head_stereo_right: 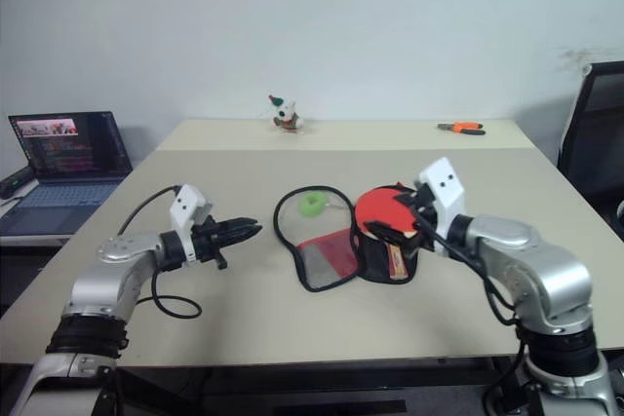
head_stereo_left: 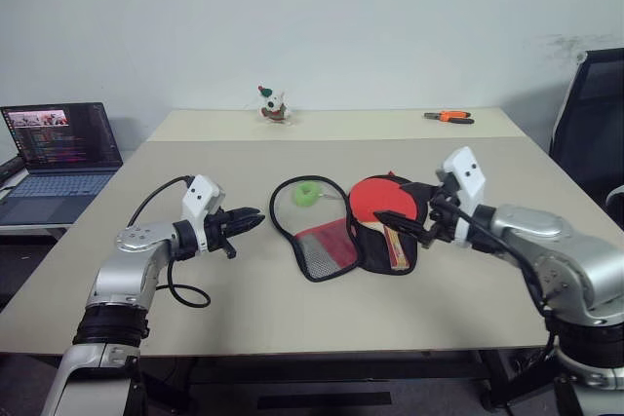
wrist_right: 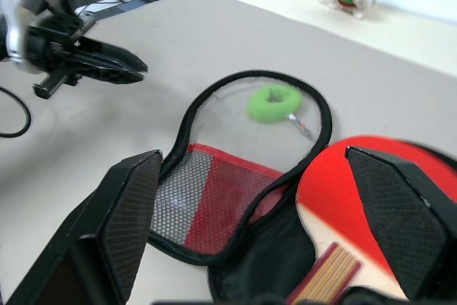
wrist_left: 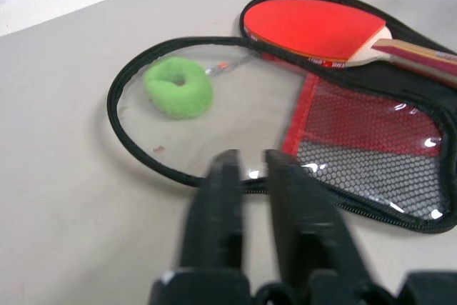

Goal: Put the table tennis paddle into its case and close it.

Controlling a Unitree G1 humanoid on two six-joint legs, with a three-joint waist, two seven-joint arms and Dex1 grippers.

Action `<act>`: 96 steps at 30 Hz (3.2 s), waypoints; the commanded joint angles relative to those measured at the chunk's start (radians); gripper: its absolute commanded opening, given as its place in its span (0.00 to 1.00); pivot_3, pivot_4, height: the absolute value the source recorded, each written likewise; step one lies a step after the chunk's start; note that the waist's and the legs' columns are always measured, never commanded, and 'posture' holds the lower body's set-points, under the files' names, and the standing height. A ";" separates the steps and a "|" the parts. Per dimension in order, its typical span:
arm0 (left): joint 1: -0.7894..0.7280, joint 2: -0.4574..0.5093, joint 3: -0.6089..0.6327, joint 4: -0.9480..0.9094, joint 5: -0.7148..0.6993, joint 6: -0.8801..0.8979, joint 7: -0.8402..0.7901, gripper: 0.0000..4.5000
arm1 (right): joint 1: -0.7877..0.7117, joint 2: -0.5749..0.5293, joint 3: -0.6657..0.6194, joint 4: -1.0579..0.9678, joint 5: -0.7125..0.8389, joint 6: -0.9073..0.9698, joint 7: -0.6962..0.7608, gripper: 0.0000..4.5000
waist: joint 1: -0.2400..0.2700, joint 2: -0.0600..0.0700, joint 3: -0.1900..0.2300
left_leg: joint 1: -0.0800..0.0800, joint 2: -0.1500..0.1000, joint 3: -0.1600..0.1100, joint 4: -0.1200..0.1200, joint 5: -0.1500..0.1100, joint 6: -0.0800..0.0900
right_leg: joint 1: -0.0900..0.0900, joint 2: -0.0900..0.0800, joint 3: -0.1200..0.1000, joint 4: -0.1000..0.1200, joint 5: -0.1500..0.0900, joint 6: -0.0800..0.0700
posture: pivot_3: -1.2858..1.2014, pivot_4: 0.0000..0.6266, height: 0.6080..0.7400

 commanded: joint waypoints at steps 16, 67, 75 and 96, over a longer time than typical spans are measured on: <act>-0.304 -0.146 -0.141 0.573 0.289 -0.244 0.170 0.01 | 0.017 -0.173 -0.004 -0.020 0.084 -0.050 0.165 1.00 | 0.015 -0.002 -0.001 | -0.001 -0.001 0.000 0.001 0.000 0.000 | 0.000 -0.001 -0.001 0.000 0.000 0.000 | 0.52 0.24 1.00; -0.260 -0.221 0.025 0.046 0.036 0.003 -0.081 0.01 | -0.159 0.110 0.017 0.730 -0.160 -0.083 -0.244 1.00 | -0.004 -0.002 0.000 | -0.004 0.000 -0.001 0.014 0.000 0.000 | -0.001 0.001 0.001 0.009 0.000 0.001 | 0.52 0.24 1.00; -0.168 -0.171 0.037 -0.141 -0.010 0.123 0.001 0.01 | -0.191 0.178 0.015 0.870 -0.189 -0.108 -0.225 1.00 | 0.009 -0.002 0.000 | -0.003 -0.001 0.000 0.015 0.000 0.000 | 0.000 0.000 0.001 0.010 0.001 0.001 | 0.52 0.24 1.00; -0.169 -0.139 0.016 -0.141 -0.016 0.120 0.018 0.00 | -0.225 0.257 -0.048 1.029 -0.208 -0.112 -0.226 0.41 | -0.004 -0.002 0.000 | 0.000 0.000 0.001 0.014 0.000 0.000 | 0.001 0.001 0.002 0.011 0.001 0.001 | 0.52 0.24 1.00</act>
